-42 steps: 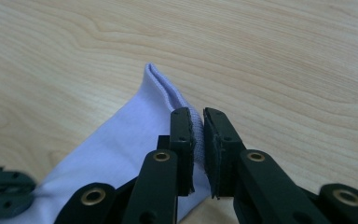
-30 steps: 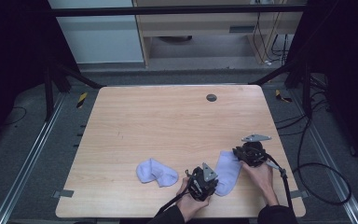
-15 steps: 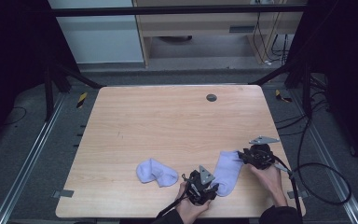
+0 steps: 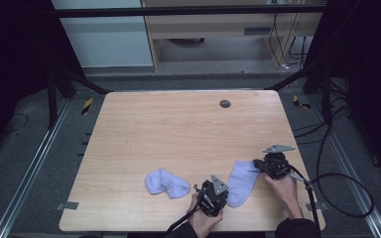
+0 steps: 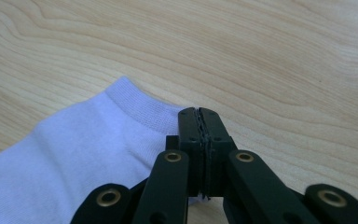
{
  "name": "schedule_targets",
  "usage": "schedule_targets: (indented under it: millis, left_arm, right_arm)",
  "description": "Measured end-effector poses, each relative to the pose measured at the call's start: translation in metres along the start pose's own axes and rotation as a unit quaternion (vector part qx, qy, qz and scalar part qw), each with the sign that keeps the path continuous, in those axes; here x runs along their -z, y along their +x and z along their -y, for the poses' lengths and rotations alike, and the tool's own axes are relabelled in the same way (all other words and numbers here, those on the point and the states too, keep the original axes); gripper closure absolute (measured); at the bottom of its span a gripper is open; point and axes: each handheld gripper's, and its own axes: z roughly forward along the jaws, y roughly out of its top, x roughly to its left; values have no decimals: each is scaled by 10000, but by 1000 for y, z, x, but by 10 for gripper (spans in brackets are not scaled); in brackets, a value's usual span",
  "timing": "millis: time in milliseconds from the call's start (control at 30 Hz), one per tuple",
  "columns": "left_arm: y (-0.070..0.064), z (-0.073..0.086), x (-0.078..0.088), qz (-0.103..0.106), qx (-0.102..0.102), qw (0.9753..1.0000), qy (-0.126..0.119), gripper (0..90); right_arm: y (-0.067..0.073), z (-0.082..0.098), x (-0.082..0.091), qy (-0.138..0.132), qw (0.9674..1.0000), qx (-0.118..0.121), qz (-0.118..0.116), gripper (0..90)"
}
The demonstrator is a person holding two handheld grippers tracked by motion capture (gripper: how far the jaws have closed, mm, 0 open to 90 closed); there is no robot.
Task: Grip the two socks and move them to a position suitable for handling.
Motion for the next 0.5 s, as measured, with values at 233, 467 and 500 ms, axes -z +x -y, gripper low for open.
schedule_targets:
  millis: [233,467,500]
  left_arm:
    - [25,-11,19,60,29,9999,-144,883]
    - [50,-18,32,-87,-135,9999,-40,882]
    - [52,-18,33,-124,-157,9998,-3,882]
  right_arm:
    - [8,1,17,-131,9999,32,-70,895]
    - [28,8,33,-111,9996,-9,-254,895]
    - [33,11,36,-67,9996,-15,-265,895]
